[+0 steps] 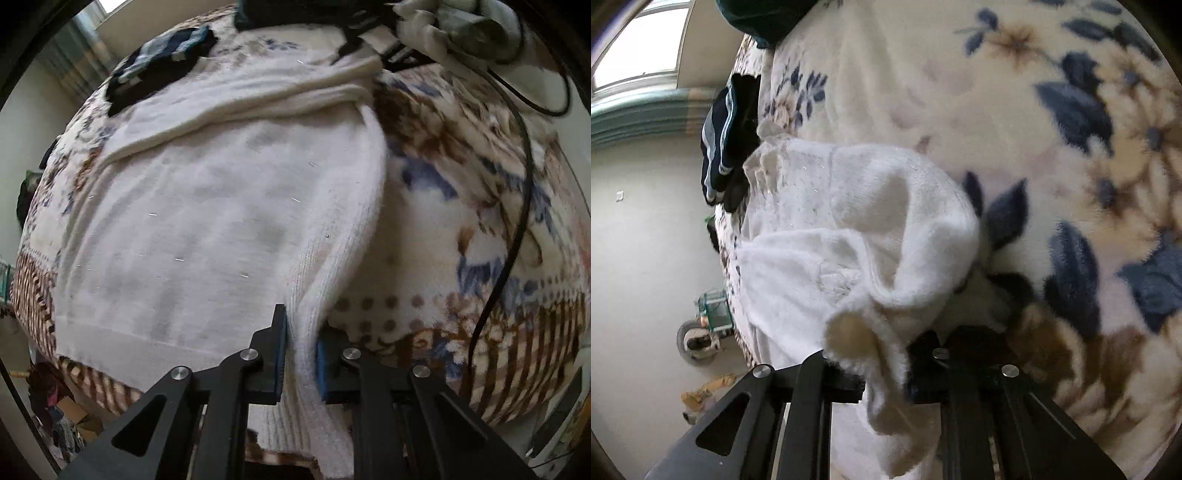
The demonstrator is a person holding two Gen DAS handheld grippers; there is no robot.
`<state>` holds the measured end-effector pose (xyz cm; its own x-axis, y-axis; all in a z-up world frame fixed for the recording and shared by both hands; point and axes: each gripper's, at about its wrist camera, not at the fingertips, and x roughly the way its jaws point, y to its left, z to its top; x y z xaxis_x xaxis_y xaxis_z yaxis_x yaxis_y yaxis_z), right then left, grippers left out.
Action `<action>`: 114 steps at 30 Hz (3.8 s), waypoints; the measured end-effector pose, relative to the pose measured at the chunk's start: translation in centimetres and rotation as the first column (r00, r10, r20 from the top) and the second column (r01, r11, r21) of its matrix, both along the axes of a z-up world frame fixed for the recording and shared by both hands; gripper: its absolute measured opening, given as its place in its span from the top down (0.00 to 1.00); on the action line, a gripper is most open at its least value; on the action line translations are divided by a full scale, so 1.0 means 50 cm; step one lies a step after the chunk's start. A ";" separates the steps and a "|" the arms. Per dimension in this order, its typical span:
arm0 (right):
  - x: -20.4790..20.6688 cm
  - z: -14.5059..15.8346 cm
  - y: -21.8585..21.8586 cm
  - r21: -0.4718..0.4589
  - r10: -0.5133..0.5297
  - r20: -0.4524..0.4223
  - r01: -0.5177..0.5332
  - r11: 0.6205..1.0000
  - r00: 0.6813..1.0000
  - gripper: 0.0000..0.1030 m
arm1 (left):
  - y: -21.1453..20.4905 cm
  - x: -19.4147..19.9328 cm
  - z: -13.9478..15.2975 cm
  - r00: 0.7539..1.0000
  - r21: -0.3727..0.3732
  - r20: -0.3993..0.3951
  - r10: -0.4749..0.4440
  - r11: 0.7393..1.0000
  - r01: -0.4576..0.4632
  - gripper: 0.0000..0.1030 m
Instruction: Fold small clothes
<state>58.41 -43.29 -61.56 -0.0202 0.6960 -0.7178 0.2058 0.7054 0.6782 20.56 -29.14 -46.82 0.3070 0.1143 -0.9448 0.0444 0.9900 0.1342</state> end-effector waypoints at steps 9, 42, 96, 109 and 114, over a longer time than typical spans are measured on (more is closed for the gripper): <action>0.039 0.203 0.145 -0.159 0.026 -0.002 -0.026 0.987 1.000 0.85 | 0.232 0.014 0.119 0.972 -0.076 0.070 0.223 0.973 -0.218 0.90; 0.140 0.204 1.010 -0.265 0.309 -0.110 -0.327 0.907 0.945 0.32 | 0.904 -0.044 -0.064 0.770 -0.464 -0.296 0.566 0.619 -0.634 0.79; -0.704 0.033 0.600 -0.299 -0.047 -0.327 -0.056 0.953 0.944 0.81 | 0.846 0.055 -0.065 0.938 -0.405 -0.277 0.206 0.860 -0.309 0.96; -0.733 0.112 0.596 -0.373 0.036 -0.289 -0.147 0.916 0.957 0.92 | 0.855 -0.006 -0.041 0.917 -0.400 -0.307 0.253 0.840 -0.366 0.96; -0.746 0.098 0.586 -0.380 0.049 -0.305 -0.169 0.910 0.951 0.92 | 0.859 -0.009 -0.085 0.914 -0.352 -0.330 0.238 0.867 -0.352 0.96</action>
